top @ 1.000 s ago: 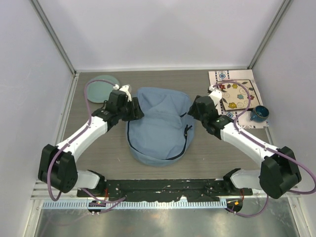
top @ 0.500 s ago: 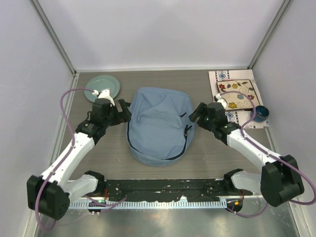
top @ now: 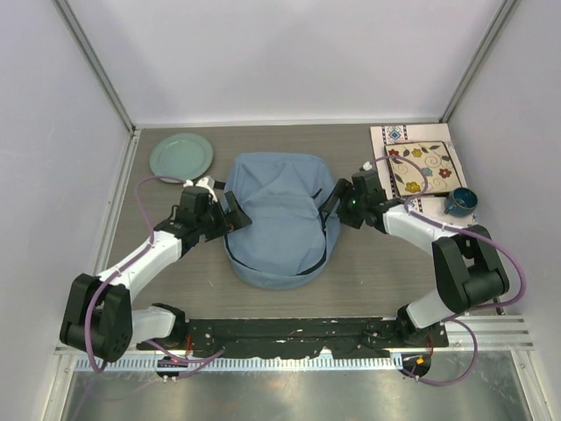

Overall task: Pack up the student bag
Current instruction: Adjust the student bag at the center of the board, then reset both arms

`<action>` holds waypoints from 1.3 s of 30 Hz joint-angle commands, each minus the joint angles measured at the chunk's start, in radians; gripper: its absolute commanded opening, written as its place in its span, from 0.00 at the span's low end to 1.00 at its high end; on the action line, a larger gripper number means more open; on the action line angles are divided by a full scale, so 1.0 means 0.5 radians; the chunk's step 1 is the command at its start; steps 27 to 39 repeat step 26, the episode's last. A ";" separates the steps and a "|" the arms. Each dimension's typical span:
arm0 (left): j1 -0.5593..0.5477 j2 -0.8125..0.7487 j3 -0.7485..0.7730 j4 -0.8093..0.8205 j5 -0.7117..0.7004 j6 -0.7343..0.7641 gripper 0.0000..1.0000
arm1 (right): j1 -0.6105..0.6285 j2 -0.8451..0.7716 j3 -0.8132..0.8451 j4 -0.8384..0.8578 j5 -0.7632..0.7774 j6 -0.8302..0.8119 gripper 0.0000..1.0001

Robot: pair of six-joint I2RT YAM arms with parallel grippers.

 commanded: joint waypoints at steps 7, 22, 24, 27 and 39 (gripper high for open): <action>0.007 -0.216 0.231 -0.364 -0.491 0.142 1.00 | 0.005 -0.299 0.216 -0.178 0.611 -0.263 0.83; 0.010 -0.378 0.345 -0.505 -0.847 0.262 0.99 | 0.002 -0.897 -0.054 -0.126 1.345 -0.573 0.88; 0.010 -0.388 0.342 -0.515 -0.869 0.268 1.00 | -0.001 -0.922 -0.066 -0.114 1.440 -0.622 0.89; 0.010 -0.409 0.336 -0.521 -0.896 0.268 1.00 | -0.001 -0.952 -0.118 -0.086 1.520 -0.677 0.89; 0.010 -0.409 0.336 -0.521 -0.896 0.268 1.00 | -0.001 -0.952 -0.118 -0.086 1.520 -0.677 0.89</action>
